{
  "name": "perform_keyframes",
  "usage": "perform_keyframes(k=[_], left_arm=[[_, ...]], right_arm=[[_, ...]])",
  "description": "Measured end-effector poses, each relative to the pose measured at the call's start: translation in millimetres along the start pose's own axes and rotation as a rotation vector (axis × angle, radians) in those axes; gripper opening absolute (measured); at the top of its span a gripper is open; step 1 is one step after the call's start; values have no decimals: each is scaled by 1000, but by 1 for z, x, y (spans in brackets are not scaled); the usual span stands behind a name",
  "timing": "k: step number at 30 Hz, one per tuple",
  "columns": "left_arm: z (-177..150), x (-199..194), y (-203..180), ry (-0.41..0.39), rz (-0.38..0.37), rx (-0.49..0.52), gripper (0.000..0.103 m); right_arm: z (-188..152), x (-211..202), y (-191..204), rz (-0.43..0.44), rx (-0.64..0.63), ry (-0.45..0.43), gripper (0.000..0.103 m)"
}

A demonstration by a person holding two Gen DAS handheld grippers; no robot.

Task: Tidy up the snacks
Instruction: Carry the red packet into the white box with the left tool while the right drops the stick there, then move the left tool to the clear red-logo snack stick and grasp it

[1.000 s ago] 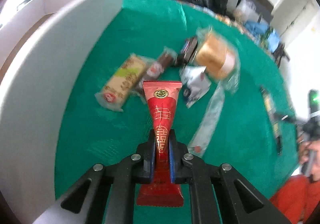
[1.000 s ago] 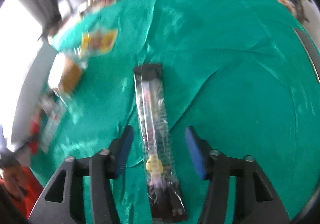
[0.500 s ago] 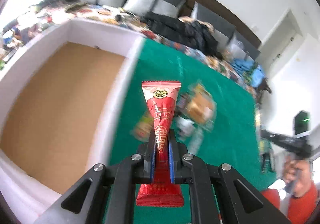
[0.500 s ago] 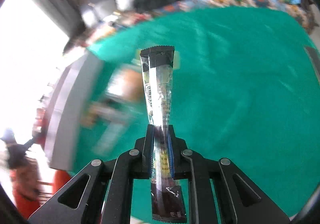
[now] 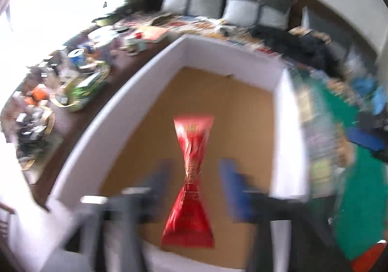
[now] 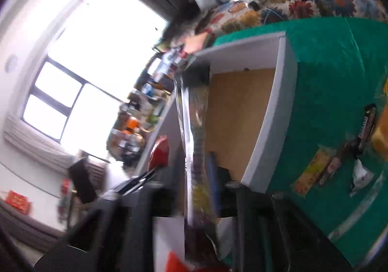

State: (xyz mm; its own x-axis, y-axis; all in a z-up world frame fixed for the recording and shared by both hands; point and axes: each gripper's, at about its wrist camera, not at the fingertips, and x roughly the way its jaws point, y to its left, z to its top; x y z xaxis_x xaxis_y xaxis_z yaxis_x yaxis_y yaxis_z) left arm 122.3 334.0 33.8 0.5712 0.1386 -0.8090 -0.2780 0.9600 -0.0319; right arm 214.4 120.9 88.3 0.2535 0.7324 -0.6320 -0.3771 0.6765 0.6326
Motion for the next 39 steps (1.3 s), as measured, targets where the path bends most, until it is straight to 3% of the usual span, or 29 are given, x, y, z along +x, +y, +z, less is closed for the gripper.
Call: perform_keyframes(k=[2,5,11,16,19,22,25,32,39], left_arm=[[-12,-6,4,-56,41,3,92],[-28,-17,-1,-79,-2,-22,93],[-60,-65,-74,-160,-236,-3,96],[-93,-75,-171,-107,-430,109,101],[-123,-57,-231,-37,-442,204,101],[-148,-28,-271,0,-407,271,101],[-157,-8,-288,16,-351,304,101],[-165,18,-274,4,-243,313,101],[-171,23,-257,16,-217,250,101]], right_arm=[[-6,0,-9,-42,-16,-16,57],[-27,-33,-40,-143,-89,-74,60],[-98,-118,-152,-524,-199,-196,65],[-159,-179,-260,-772,-73,-220,65],[-186,-211,-294,-825,0,-262,65],[-187,-233,-305,-802,110,-281,65],[-176,-237,-300,-826,72,-319,70],[-165,-222,-312,-813,89,-273,70],[-173,-207,-306,-807,40,-224,70]])
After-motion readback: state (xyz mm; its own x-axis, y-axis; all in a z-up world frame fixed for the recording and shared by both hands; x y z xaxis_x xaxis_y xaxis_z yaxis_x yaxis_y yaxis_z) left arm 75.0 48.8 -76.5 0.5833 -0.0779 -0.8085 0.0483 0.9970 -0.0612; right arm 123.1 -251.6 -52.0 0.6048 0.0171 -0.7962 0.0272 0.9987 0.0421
